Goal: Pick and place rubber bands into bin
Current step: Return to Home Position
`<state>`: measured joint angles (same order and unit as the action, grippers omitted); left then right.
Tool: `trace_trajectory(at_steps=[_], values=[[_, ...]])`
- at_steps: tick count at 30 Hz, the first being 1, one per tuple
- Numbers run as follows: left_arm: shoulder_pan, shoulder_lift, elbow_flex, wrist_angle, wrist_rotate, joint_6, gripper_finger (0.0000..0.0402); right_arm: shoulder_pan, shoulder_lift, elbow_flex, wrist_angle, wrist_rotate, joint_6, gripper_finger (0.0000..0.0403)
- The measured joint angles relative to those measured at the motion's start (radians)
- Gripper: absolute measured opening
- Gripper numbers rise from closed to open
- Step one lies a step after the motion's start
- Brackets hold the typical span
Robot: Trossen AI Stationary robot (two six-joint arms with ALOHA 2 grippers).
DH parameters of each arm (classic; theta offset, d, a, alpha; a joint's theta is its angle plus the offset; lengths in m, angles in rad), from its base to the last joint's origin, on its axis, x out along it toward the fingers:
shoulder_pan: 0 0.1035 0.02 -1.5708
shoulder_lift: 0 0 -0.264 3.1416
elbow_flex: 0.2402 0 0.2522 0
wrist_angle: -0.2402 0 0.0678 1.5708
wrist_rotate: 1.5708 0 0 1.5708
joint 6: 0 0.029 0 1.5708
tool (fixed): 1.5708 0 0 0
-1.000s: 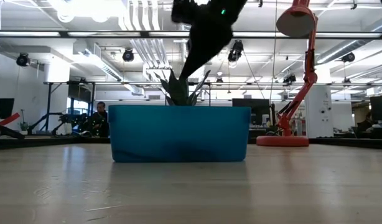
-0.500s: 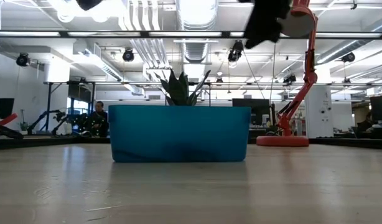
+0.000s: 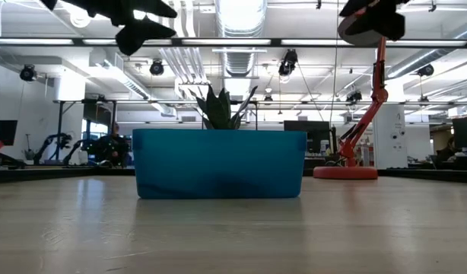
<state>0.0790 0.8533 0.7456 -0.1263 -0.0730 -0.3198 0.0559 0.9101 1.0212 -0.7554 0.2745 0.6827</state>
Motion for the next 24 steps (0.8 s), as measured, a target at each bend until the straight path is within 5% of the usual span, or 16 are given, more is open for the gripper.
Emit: trace_trajectory(at_steps=[6, 12, 18, 24], values=[[0.126, -0.046, -0.069, 0.022, 0.098, 0.022, 0.0184, 0.033, -0.156, -0.104, 0.024, -0.006, -0.052, 0.0176], [0.175, -0.095, -0.191, 0.110, 0.116, 0.016, 0.0184, 0.019, -0.400, -0.344, 0.165, -0.046, 0.029, 0.0177], [0.175, -0.180, -0.310, 0.174, 0.116, -0.014, 0.0184, 0.018, -0.626, -0.558, 0.418, -0.043, -0.049, 0.0176], [0.175, -0.280, -0.415, 0.166, 0.008, -0.014, 0.0184, 0.018, -0.787, -0.677, 0.411, -0.021, -0.051, 0.0173]])
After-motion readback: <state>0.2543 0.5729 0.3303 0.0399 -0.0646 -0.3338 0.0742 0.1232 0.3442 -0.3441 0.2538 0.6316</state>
